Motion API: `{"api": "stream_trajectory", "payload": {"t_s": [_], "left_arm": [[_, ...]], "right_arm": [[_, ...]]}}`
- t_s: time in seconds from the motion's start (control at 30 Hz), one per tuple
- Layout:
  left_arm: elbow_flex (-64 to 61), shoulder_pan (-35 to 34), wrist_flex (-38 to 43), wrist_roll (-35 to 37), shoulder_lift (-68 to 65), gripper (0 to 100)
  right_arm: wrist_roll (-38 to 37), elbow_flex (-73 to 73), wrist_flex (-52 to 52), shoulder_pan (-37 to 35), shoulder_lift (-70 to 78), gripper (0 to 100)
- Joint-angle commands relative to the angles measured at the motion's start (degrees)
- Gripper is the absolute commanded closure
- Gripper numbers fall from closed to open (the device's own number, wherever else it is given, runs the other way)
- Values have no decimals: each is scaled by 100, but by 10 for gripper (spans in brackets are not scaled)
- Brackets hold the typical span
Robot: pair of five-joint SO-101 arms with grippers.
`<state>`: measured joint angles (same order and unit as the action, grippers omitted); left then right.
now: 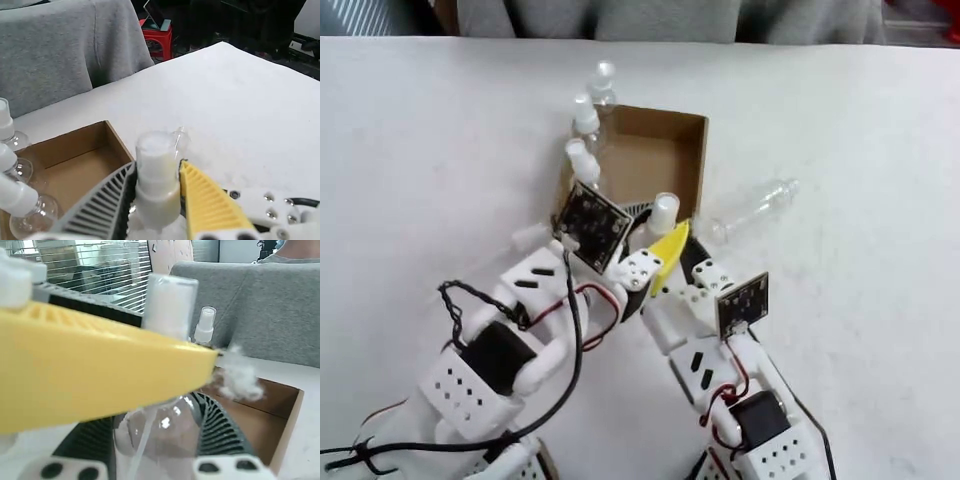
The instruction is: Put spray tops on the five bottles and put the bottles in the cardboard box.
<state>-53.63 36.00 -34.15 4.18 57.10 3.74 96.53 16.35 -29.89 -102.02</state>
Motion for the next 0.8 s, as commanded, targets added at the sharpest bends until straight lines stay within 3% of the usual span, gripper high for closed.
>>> {"api": "stream_trajectory", "payload": {"t_s": [0.0, 0.13, 0.33, 0.43, 0.77], "left_arm": [[70, 84, -185, -26, 101, 938], [-26, 75, -193, -26, 101, 885], [-26, -312, -202, 18, 101, 579], [18, -514, -202, 26, 101, 482], [0, -470, -237, 18, 1420, 461]], "right_arm": [[0, 35, -13, 119, -110, 982], [0, 35, -13, 119, -110, 982], [0, 35, -13, 119, -110, 982], [0, 35, -13, 119, -110, 982], [0, 35, -13, 119, -92, 982]]}}
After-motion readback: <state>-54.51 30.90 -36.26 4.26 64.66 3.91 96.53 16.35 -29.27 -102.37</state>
